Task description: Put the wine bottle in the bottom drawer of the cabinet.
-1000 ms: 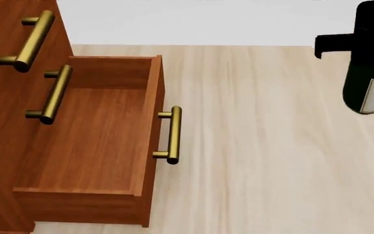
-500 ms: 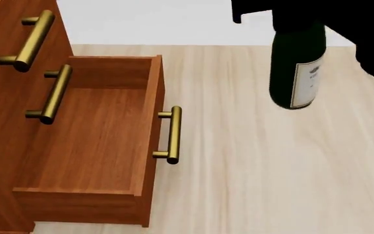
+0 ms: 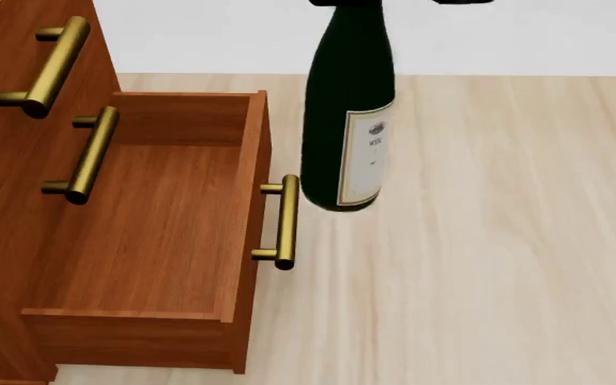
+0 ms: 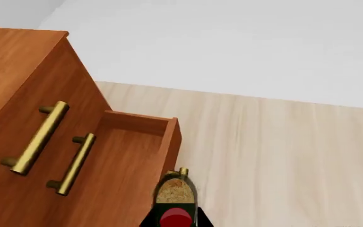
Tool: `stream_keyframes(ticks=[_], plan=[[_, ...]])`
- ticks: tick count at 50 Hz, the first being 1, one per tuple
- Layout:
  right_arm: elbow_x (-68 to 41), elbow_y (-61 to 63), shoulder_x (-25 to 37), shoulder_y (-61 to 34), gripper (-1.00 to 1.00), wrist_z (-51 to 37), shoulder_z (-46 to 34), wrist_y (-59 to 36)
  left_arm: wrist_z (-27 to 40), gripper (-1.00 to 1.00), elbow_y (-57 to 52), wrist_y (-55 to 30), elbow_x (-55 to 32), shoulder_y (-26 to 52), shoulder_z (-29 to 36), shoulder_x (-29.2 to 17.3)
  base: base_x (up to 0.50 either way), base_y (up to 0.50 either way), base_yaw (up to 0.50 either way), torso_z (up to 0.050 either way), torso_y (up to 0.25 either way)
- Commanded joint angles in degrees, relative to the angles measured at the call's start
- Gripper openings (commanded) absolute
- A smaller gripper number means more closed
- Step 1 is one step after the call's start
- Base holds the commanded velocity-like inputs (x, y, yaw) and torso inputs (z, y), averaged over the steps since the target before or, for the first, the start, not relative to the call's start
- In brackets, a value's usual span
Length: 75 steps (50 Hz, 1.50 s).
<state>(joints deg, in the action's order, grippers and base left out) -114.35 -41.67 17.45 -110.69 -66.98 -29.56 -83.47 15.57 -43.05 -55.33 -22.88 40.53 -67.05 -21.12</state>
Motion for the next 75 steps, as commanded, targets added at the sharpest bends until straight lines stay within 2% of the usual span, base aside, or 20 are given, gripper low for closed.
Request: stream_keyframes(ticks=[1,9,20,29,32,41,46,52,63,75], plan=[[6.39,-12.39,-5.38,-5.90,-1.00,12.89,-3.55,1.97,0.51,1.00,-0.32,-1.14,-0.35,0.47,0.19,-0.92,0.00,0.00,0.00,0.000,0.000],[11.45,-19.71,-8.80,-7.60,-1.00,24.59,-6.58,4.17,0.28,1.00,0.10,-0.35,-0.22,0.04,0.23,-0.69,0.00,0.00,0.00,0.000,0.001],[24.23,-33.21,-16.25,-10.50,-1.00,49.65,-17.59,8.94,0.42,1.00,-0.07,-0.41,-0.44,0.06,0.26,-0.74,0.00,0.00,0.00,0.000,0.000],[20.12,-33.31,-17.34,-7.27,-1.00,49.81,-18.48,11.52,0.64,1.00,-0.28,-0.57,-0.44,-0.04,0.80,-0.95,0.00,0.00,0.00,0.002,0.001],[13.26,-33.26,-17.44,-7.46,-1.00,51.03,-26.25,13.33,0.44,1.00,0.10,0.34,0.00,-0.54,1.45,-0.79,0.00,0.00,0.00,0.000,0.000],[-12.47,-31.73,-17.45,-6.92,-1.00,56.13,-57.92,20.90,0.24,1.00,0.22,0.86,-0.05,-0.81,1.62,-0.70,0.00,0.00,0.00,0.000,0.000],[-19.13,-30.71,-17.45,-6.17,-1.00,58.66,-66.88,23.77,0.05,1.00,0.44,1.53,0.10,-1.13,1.98,-0.51,0.00,0.00,0.00,0.000,0.000],[-18.41,-28.84,-17.45,-5.20,-1.00,60.99,-69.27,26.57,0.20,1.00,0.00,0.89,-0.23,-1.06,2.05,-0.74,0.00,0.00,0.00,0.000,0.002],[-14.53,-27.69,-17.45,-4.25,-1.00,65.37,-68.28,26.97,0.19,1.00,-0.44,-0.10,-1.27,-0.56,1.86,-0.97,0.00,0.00,0.00,0.000,0.000],[-12.25,-25.14,-17.45,-3.00,-1.00,63.53,-66.15,30.24,-0.17,1.00,-0.18,0.40,-1.72,-0.57,2.04,-0.77,0.00,0.00,0.00,0.000,0.001]])
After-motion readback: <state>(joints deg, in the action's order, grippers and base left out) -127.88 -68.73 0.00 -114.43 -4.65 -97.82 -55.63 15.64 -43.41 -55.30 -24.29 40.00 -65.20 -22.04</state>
